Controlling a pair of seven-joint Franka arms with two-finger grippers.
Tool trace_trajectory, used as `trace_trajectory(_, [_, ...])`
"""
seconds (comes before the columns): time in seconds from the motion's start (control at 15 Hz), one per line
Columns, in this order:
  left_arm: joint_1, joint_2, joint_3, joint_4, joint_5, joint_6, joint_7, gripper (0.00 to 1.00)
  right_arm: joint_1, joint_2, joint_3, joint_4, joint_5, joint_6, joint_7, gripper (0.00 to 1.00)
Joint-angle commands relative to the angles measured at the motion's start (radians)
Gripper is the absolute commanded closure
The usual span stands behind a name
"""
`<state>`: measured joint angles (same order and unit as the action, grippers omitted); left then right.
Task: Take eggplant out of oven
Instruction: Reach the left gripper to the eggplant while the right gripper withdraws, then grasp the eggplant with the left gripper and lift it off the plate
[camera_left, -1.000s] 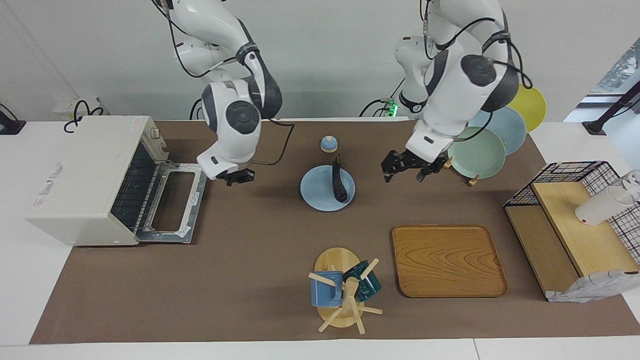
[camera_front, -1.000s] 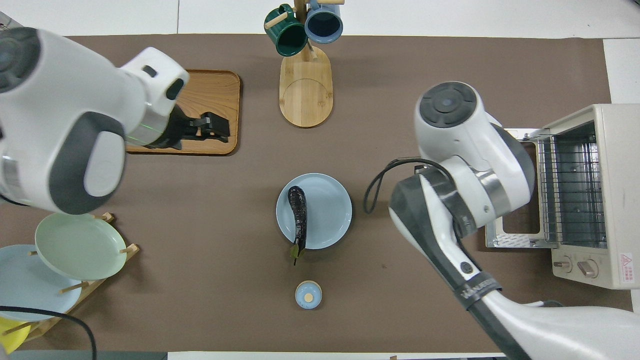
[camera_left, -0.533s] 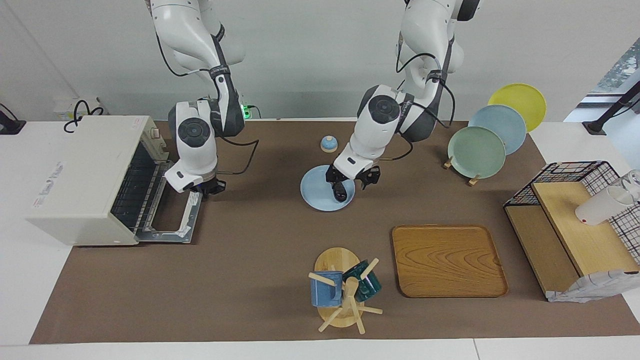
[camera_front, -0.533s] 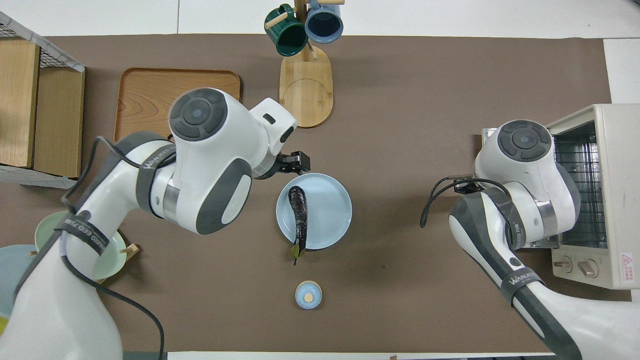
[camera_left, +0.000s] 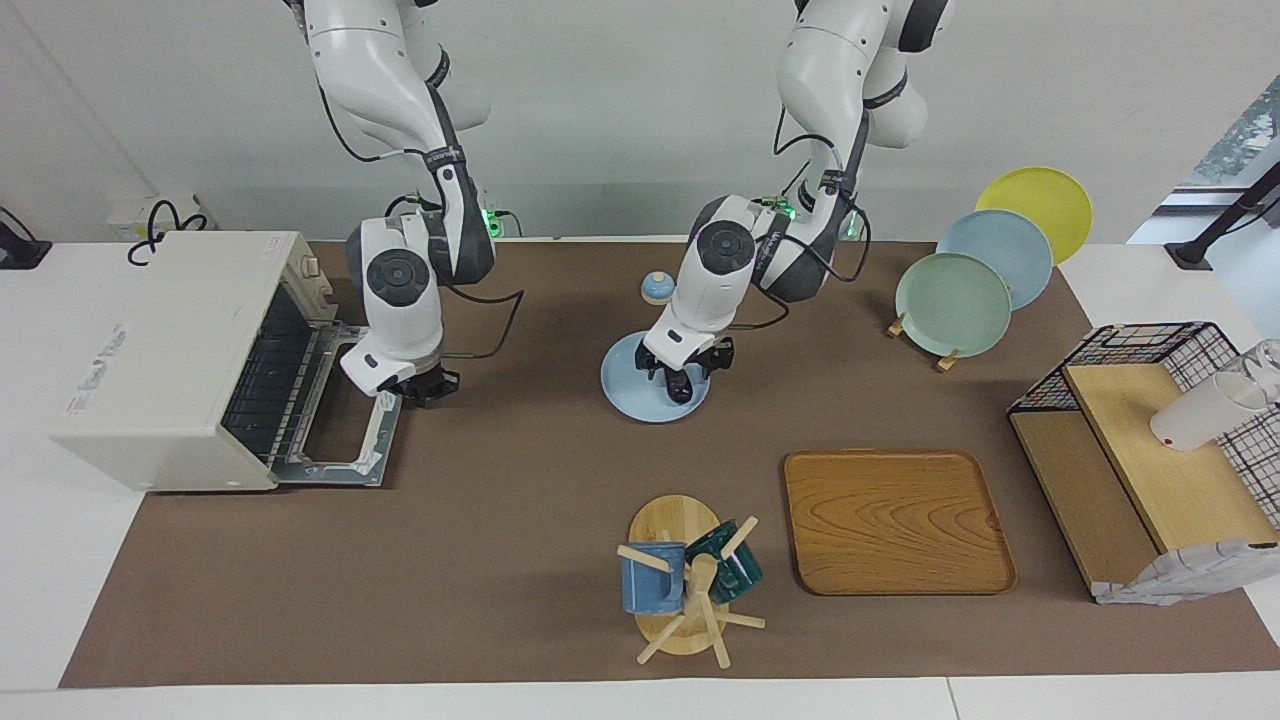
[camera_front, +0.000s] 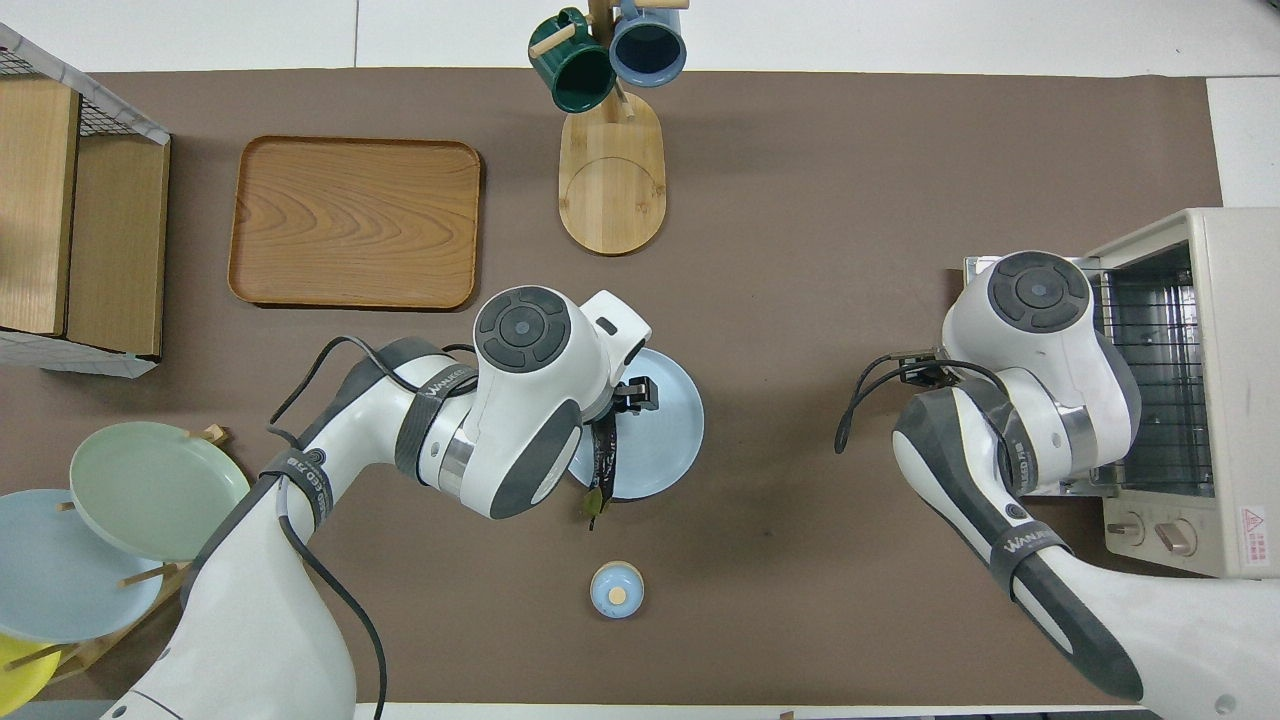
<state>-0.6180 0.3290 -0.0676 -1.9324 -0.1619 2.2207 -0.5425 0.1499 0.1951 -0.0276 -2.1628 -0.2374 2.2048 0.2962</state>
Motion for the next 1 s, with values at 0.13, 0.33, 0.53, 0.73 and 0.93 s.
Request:
trace_trajectory(0.13, [-0.037,-0.025,0.017,-0.051,-0.007,0.039,-0.028,0.05,-0.024,0.001,0.008,-0.011,-0.058,0.004,-0.014,1.0])
trace_trajectory(0.33, [-0.051,-0.027,0.017,-0.051,-0.007,0.039,-0.034,0.08,-0.024,0.0,0.008,0.041,-0.157,-0.071,-0.026,1.0])
trace_trajectory(0.53, [-0.051,-0.028,0.017,-0.053,-0.007,0.04,-0.039,0.24,-0.061,-0.028,0.008,0.128,-0.163,-0.189,-0.174,1.0])
trace_trajectory(0.73, [-0.058,-0.028,0.019,-0.059,-0.007,0.039,-0.04,0.64,-0.13,-0.057,0.008,0.193,-0.161,-0.27,-0.345,1.0])
trace_trajectory(0.93, [-0.049,-0.028,0.022,-0.05,-0.007,0.034,-0.039,1.0,-0.193,-0.098,0.008,0.205,-0.154,-0.307,-0.434,1.0])
